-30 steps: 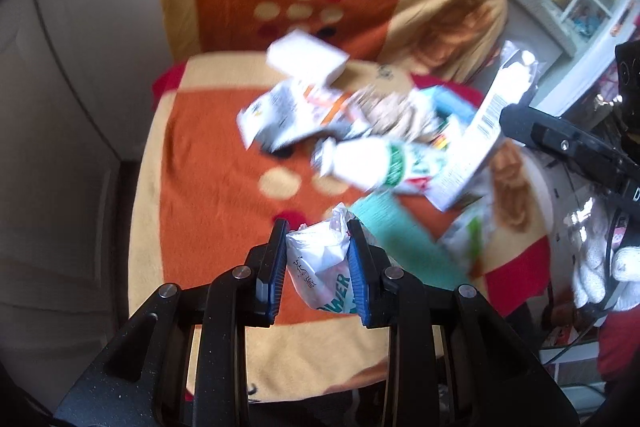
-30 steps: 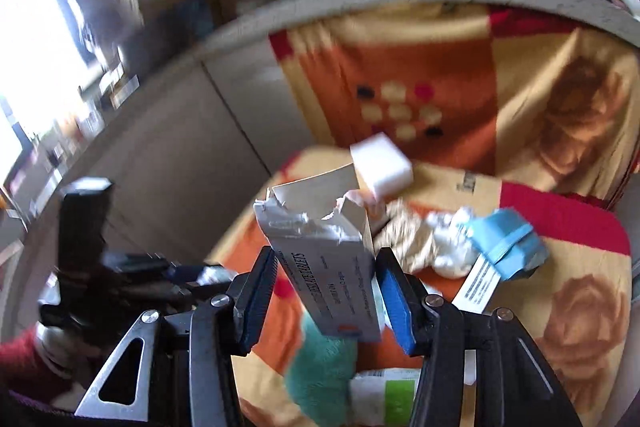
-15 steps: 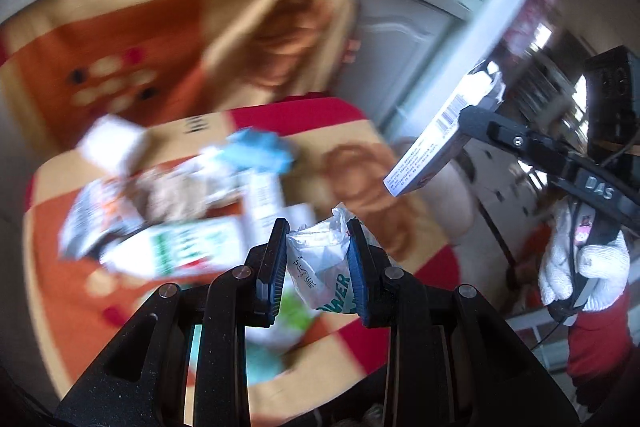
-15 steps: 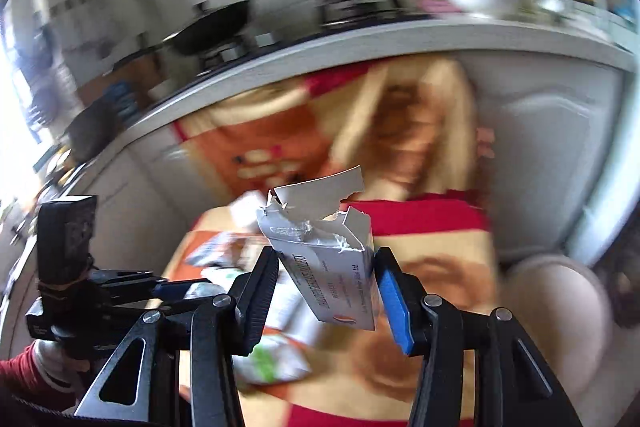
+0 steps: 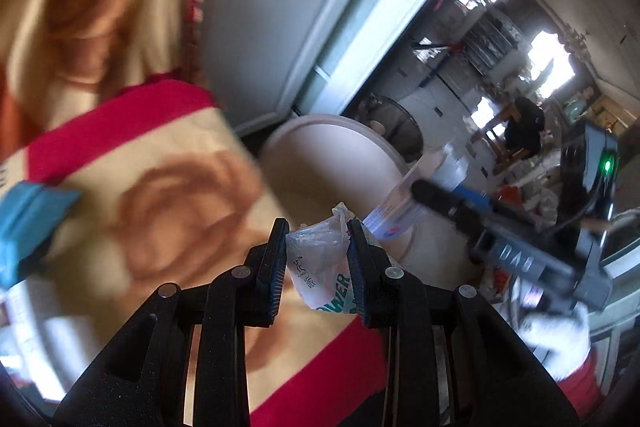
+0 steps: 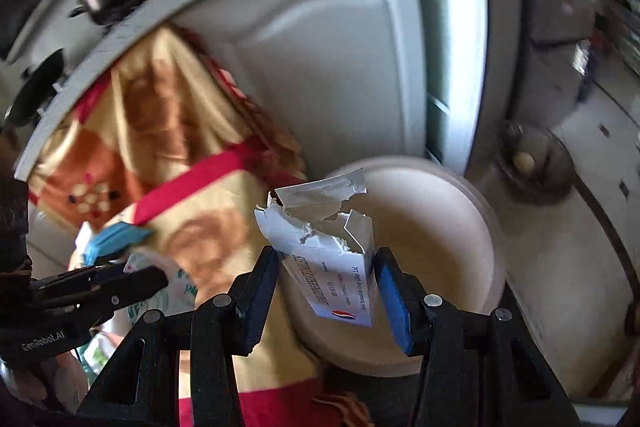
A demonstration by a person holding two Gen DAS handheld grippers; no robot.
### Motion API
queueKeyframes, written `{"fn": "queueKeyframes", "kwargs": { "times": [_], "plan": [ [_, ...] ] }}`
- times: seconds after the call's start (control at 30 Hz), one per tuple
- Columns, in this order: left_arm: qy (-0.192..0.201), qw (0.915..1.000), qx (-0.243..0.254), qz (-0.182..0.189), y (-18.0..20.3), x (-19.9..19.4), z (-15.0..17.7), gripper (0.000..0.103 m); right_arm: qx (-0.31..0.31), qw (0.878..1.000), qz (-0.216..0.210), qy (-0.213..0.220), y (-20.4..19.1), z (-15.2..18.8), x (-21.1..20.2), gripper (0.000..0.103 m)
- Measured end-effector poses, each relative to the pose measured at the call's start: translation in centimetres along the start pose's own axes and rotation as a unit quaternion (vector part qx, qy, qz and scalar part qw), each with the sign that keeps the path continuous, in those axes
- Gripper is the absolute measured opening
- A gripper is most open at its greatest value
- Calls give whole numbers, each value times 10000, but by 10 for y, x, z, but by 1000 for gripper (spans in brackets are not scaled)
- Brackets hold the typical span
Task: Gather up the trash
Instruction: 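Carry both items to the white bin and open both tools to drop them, then return both open tools to the trash pile on the chair seat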
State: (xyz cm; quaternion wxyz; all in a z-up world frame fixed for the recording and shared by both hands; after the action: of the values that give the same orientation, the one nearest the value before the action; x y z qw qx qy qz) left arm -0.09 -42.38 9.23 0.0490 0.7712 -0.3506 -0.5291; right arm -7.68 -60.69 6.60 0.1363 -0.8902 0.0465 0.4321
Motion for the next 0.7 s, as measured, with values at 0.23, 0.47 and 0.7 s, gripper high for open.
{"fn": "queueKeyframes", "kwargs": {
  "times": [0.23,0.47,0.7],
  "plan": [
    [-78,9997,-68,212,13,42,-13,53,132,9996,216,-82,20,5,6,55],
    [-4,10000,34,16,12,23,-3,56,101,9998,133,-93,21,10,4,58],
    [319,9984,223,-422,2,-13,10,56,-234,9995,143,-147,-8,14,7,58]
  ]
}}
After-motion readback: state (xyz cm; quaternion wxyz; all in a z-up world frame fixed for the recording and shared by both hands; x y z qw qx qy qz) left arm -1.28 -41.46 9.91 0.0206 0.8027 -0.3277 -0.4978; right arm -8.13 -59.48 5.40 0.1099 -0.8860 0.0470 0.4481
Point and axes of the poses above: each gripper's, at about its wrist camera, not at the fingertips, and x roughly the way its jaws point, y to its right, z to its underside, the point moved 1 cm from there along x, roughly the way its jaws point, and after that the axes turned 4 degrees about -x, right-handed, at the moved point
